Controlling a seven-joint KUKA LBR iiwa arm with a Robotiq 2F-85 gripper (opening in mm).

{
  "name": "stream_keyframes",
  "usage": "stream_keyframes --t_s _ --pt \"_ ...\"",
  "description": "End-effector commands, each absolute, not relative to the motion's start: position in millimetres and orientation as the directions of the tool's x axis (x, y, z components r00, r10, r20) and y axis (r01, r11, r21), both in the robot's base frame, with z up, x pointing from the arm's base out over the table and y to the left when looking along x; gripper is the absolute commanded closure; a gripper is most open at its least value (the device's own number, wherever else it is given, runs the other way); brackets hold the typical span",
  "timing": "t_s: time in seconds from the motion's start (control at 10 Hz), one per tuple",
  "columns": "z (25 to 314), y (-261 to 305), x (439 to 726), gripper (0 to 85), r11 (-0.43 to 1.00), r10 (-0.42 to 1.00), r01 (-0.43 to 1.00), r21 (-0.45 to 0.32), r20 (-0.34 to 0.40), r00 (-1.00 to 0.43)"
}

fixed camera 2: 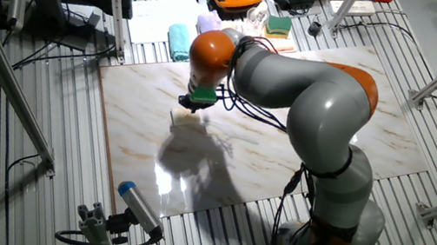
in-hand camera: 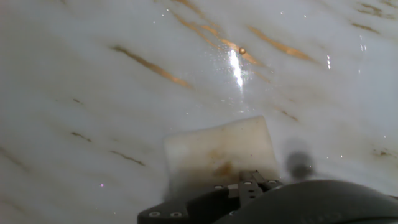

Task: Clean the tabletop with a sponge

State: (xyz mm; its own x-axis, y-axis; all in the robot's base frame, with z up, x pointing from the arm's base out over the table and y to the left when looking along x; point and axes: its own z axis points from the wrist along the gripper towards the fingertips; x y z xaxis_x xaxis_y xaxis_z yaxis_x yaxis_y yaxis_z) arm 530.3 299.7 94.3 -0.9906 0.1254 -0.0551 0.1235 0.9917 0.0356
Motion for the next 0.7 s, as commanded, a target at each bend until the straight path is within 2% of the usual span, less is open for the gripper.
stream_keyframes --t_s 0.0,0.3,0.6 --pt "94.4 300.4 531.0 85.0 0.995 0.09 0.087 0.045 -0.057 -0.994" --pt "86.6 302.5 535.1 85.0 0.999 0.006 0.003 0.034 -0.068 -0.998" --pt "82.5 306.1 534.8 85.0 0.999 0.032 0.03 0.032 -0.047 -0.998"
